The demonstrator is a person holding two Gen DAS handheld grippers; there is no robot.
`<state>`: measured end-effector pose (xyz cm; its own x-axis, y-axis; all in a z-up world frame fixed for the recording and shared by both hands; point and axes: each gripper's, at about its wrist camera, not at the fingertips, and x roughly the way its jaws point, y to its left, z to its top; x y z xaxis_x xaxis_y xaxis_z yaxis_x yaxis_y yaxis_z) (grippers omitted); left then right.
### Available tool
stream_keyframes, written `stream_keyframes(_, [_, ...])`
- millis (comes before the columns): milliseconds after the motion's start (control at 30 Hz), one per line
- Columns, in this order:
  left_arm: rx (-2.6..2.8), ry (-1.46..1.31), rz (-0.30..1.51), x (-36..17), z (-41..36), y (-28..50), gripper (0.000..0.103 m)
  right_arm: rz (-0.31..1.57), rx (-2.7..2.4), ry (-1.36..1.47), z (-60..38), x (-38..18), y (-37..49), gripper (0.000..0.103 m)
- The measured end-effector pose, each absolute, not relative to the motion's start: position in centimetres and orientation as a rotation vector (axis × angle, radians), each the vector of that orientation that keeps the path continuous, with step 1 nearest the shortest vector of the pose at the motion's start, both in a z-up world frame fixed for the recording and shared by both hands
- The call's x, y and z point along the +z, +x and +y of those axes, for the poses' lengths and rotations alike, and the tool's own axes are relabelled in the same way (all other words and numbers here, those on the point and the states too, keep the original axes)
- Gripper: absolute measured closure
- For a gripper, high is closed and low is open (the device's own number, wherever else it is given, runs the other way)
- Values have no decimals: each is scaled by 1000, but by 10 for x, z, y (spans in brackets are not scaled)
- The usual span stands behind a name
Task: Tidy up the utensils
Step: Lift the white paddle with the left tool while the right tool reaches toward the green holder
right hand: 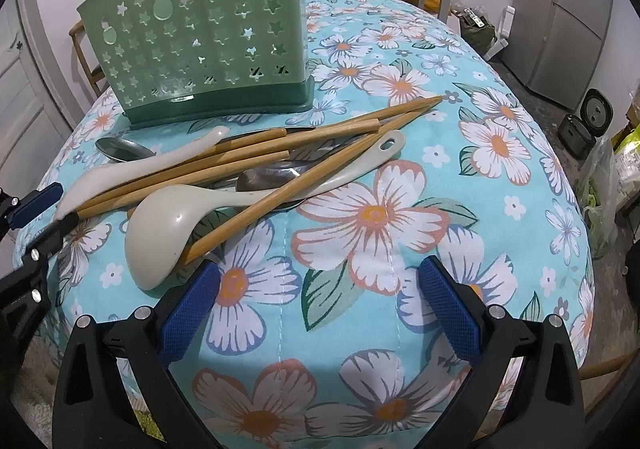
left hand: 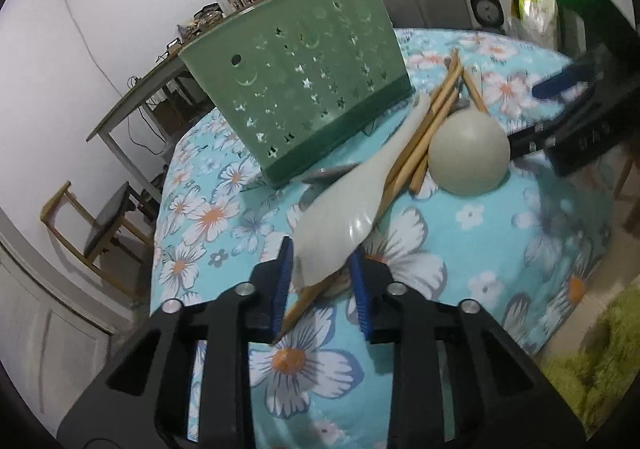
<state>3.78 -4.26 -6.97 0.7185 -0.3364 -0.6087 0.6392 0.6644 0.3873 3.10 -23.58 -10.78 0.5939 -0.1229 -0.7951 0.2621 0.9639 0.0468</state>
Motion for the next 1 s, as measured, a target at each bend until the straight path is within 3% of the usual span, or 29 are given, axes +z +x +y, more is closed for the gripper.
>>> stream_keyframes(100, [-580, 562, 513, -61, -38, 40, 91, 906, -222, 168, -236, -108, 30, 6])
stream_keyframes(267, [-612, 427, 521, -45, -27, 46, 96, 891, -210, 185, -240, -105, 27, 6])
stream_keyframes(333, [-628, 370, 534, -39, -20, 50, 102, 883, -213, 188, -241, -102, 25, 13])
stream_keyframes(733, [-653, 26, 562, 6, 56, 59, 102, 677, -62, 106, -205, -36, 13, 33])
stream_keyframes(1000, [-594, -92, 514, 26, 98, 66, 102, 683, 121, -92, -129, -38, 61, 52])
